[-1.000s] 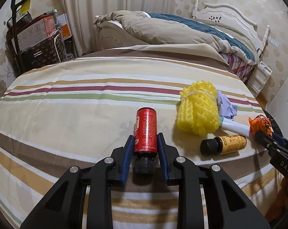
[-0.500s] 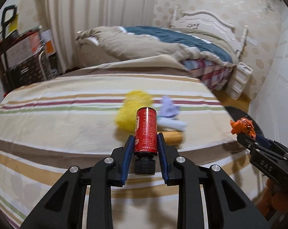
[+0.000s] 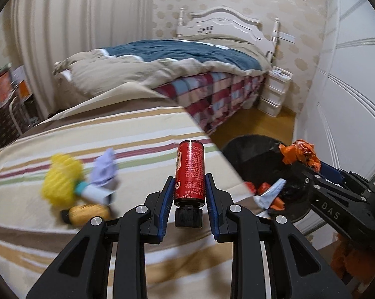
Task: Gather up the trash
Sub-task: 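Carry the red can and orange bag over the bin and open both tools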
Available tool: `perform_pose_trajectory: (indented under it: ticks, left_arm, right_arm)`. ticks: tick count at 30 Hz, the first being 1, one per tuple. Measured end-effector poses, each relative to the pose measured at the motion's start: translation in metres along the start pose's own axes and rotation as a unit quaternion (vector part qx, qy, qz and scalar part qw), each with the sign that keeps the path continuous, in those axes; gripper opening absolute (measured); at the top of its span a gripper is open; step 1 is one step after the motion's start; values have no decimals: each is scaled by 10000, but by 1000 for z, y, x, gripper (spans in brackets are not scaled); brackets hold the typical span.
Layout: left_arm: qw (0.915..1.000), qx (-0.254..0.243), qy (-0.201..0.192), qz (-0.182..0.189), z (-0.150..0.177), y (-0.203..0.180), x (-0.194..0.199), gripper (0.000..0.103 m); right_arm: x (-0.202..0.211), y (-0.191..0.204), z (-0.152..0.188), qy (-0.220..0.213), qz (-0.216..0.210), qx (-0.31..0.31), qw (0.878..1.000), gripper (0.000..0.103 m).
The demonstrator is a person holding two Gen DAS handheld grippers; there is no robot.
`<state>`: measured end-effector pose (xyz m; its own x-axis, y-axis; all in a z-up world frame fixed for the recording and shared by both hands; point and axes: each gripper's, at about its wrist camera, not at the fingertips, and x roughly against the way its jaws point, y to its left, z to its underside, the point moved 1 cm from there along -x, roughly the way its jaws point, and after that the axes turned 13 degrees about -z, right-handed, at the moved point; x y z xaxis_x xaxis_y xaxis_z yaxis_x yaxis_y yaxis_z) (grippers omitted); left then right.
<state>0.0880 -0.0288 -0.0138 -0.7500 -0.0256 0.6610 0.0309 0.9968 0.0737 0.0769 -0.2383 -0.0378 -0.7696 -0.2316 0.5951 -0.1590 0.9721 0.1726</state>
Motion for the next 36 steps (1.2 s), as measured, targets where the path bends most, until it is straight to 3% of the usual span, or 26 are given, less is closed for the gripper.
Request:
perform_pose_trajectory:
  ticks: [8,26,27,29,31,36]
  left_arm:
    - [9995,-300,91,100,-14,-44,-28,27]
    - [9961,-840,255,-86,-34,-112,-75,29]
    - [9959,-848,274,-141,-33,-112,-77,31]
    - [9960,-817,313,-183,-32,-111,-79,46]
    - [9966,-739,317,-201,-32,-107,-80,64]
    - [9973,-590,281,-331,-32,-93,-75,74]
  right_arm:
    - [-13,-40,-13,-9,241,-252,9994,46]
    - [-54,-96,-20,185,558,-634,9963,48]
    - [-56,-98,-21,192,569,-646,9961,50]
    - [-59,-101,-20,186,637,-650,9957,61]
    - [-60,-102,-20,168,683,-653,9954,64]
    - [-61,-104,-17,197,748,-714,9944,65]
